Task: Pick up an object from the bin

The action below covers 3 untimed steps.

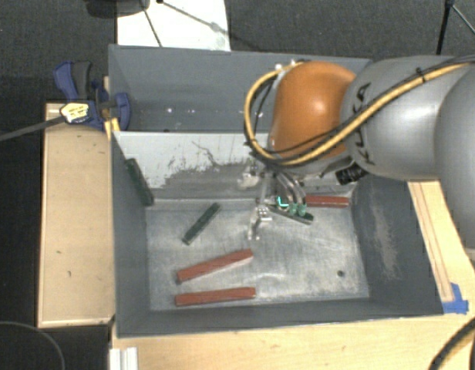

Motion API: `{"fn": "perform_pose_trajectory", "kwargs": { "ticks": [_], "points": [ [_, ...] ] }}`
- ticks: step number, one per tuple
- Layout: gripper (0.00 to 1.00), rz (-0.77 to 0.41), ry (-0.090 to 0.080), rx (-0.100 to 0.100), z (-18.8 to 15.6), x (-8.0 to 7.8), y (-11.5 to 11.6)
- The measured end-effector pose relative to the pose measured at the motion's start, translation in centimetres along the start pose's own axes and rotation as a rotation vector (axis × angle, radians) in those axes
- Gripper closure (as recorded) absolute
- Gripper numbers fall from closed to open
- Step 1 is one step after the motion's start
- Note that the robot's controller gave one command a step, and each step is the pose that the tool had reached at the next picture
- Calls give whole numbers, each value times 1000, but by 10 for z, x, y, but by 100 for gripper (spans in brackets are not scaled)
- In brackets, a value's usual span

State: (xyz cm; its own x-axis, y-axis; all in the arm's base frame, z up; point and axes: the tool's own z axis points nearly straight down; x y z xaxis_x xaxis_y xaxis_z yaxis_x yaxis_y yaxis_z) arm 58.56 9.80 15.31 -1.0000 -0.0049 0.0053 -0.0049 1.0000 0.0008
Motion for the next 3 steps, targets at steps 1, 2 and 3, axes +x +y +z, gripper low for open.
{"fn": "perform_pose_trajectory", "kwargs": {
  "ticks": [1, 2, 3],
  "points": [
    [0, 2, -8, -1, -5, -2, -1],
    [0, -129, -10, 0, 51, 22, 4],
    [0, -173, -6, 1, 50, 37, 13]
  ]
}}
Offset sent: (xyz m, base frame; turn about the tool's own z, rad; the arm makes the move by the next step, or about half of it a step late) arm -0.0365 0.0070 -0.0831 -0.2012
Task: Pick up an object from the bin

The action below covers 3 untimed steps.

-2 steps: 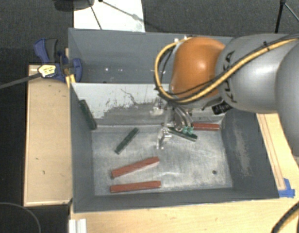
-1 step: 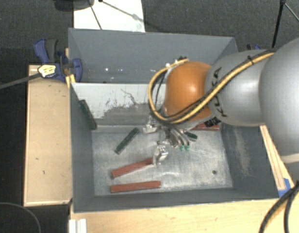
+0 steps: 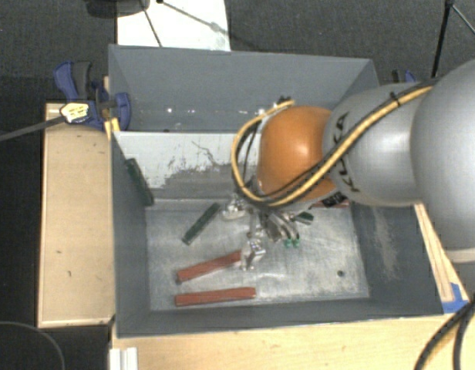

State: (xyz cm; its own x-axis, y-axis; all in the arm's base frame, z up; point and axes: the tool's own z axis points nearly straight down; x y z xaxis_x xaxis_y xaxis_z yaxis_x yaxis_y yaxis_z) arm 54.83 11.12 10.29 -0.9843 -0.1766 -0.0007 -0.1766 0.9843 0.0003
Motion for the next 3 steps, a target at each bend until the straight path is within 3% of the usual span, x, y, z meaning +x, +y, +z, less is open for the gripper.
{"fn": "perform_pose_trajectory", "kwargs": {
  "ticks": [1, 2, 3],
  "points": [
    [0, -100, 0, 0, -5, 23, 6],
    [0, -171, -4, 0, 29, 25, 18],
    [100, -188, -16, 1, 28, 14, 27]
  ]
}}
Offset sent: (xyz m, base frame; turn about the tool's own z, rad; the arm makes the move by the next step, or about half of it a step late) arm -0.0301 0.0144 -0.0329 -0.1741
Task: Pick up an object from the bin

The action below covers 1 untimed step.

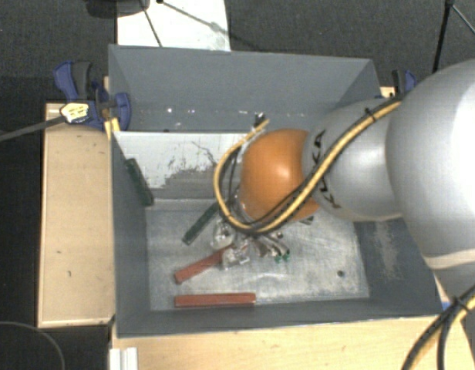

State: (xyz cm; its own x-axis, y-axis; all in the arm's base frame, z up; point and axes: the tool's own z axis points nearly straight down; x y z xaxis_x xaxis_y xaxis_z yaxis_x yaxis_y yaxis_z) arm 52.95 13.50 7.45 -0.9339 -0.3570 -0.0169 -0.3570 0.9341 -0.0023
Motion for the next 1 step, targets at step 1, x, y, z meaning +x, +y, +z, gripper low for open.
{"fn": "perform_pose_trajectory", "kwargs": {
  "ticks": [1],
  "points": [
    [100, 0, 0, 0, 0, 0, 0]
  ]
}}
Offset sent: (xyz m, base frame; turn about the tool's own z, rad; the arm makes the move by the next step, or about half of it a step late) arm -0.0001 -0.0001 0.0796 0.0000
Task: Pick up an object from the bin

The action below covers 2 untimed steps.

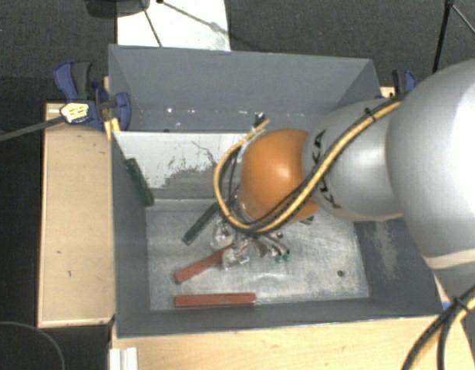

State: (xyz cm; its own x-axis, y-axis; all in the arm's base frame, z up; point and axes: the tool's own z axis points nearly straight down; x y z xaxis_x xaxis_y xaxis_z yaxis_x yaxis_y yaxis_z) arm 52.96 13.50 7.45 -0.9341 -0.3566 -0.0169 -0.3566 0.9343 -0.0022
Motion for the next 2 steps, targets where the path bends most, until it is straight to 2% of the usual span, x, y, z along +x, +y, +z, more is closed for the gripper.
{"fn": "perform_pose_trajectory", "kwargs": {
  "ticks": [1, 2],
  "points": [
    [100, 1, 9, -1, -4, 2, 0],
    [100, 4, 21, -3, -23, 4, 1]
  ]
}}
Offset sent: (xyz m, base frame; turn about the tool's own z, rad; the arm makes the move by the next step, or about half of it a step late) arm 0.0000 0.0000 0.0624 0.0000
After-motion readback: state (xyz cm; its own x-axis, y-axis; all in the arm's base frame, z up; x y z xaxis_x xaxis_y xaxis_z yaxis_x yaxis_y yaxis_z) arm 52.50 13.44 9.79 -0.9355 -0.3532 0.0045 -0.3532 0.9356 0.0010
